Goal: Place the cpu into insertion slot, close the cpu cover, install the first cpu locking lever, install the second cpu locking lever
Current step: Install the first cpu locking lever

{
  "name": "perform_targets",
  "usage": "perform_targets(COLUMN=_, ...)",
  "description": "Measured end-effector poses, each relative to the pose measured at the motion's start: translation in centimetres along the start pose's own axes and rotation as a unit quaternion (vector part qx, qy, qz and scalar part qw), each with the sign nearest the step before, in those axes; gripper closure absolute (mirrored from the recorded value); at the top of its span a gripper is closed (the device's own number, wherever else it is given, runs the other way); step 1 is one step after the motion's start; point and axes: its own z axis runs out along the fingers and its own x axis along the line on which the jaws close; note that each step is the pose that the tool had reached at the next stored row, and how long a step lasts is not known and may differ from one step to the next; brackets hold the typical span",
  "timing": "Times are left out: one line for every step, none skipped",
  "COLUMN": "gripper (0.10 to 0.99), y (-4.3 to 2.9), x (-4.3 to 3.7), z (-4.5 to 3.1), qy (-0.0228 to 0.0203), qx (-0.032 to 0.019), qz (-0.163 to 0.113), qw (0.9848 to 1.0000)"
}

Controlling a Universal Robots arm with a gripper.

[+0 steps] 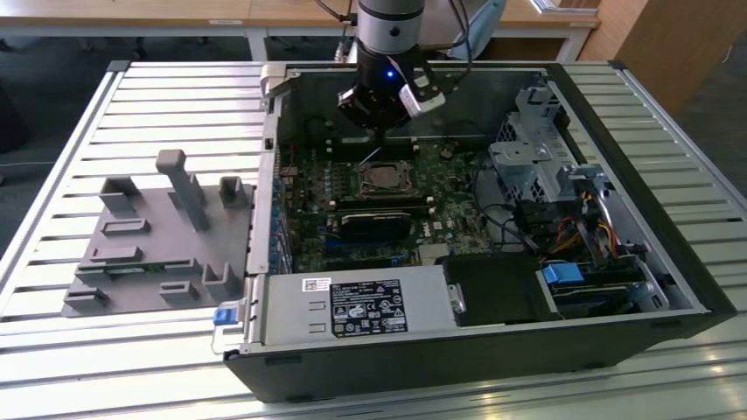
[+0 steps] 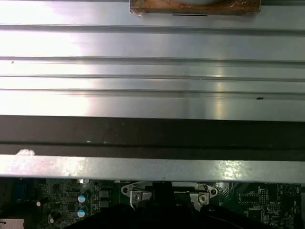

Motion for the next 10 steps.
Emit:
perform_targets(gripper=0.98, y=0.01, x=-0.03, z=0.08, qy=0.0, qx=0.0, qz=0.0, qw=1.0)
perform_targets(gripper=0.98, y=0.04, x=-0.08, z=0.16, qy=0.0, qx=0.0, qz=0.0, qw=1.0)
perform_targets(gripper=0.98, y=0.07, x=-0.13, z=0.23, qy=0.0, qx=0.0, qz=0.0, qw=1.0)
perform_targets(gripper=0.98, y=0.11, x=-0.19, z=0.29, qy=0.0001, qx=0.0001, qz=0.0, qw=1.0)
perform_targets(gripper=0.98, y=0.15, x=-0.25, z=0.35, qy=0.0001, qx=0.0001, qz=0.0, qw=1.0)
perform_targets(gripper=0.98, y=0.18, x=-0.31, z=0.42, qy=0.0, qx=0.0001, qz=0.0, qw=1.0)
perform_targets(gripper=0.98, y=0.2, x=-0.39, z=0.49, qy=0.0, qx=0.0, qz=0.0, qw=1.0)
perform_targets(gripper=0.98, y=0.24, x=-0.47, z=0.57, qy=0.0, qx=0.0, qz=0.0, qw=1.0)
perform_targets(gripper=0.98, y=0.27, x=-0.56, z=0.65, qy=0.0, qx=0.0, qz=0.0, qw=1.0)
perform_targets(gripper=0.98, y=0.29, x=-0.65, z=0.73, qy=0.0, qx=0.0001, qz=0.0, qw=1.0)
